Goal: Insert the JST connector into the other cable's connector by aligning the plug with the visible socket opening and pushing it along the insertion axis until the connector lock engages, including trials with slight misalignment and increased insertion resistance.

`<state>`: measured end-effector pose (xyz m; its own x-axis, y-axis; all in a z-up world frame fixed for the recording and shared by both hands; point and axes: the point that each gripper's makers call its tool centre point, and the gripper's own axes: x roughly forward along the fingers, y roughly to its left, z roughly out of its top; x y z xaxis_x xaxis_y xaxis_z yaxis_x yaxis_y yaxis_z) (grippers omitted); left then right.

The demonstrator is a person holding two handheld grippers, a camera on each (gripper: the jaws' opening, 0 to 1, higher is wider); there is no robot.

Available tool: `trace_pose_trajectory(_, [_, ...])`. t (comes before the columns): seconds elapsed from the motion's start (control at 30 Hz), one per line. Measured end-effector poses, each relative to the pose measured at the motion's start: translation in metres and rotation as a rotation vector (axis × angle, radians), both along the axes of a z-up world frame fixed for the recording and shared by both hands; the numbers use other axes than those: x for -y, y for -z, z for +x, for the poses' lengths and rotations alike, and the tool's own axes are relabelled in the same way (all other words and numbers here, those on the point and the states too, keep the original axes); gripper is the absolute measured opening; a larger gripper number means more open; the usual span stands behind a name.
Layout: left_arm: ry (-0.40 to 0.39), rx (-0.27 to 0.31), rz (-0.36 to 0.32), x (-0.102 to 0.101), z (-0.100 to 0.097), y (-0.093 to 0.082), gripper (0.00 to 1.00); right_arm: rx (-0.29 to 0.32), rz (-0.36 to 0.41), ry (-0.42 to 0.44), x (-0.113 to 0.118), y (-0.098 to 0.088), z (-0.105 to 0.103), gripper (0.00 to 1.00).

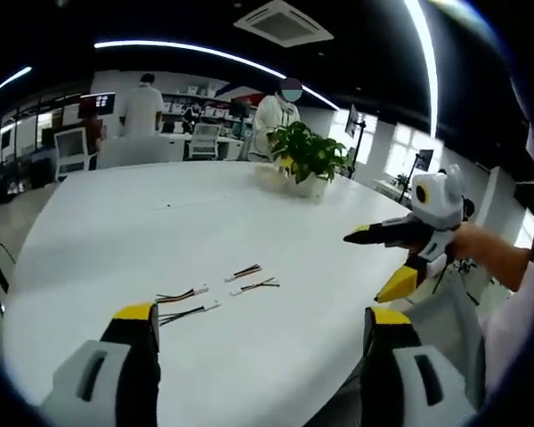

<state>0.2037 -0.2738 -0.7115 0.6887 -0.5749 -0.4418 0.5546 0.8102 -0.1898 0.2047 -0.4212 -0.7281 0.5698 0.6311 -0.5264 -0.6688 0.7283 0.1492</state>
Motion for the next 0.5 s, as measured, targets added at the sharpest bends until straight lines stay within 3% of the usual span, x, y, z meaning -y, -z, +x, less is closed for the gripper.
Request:
trace_pose_trajectory(0.17, [0.000, -0.021, 0.015, -0.001, 0.000, 0.009, 0.93, 0.001, 0.000, 0.003, 0.001, 0.000, 0.000, 0.95])
trace_pose_trajectory(0.5, [-0.012, -0.024, 0.013, -0.005, -0.001, 0.009, 0.93, 0.015, -0.025, 0.025, 0.017, 0.000, 0.013, 0.95])
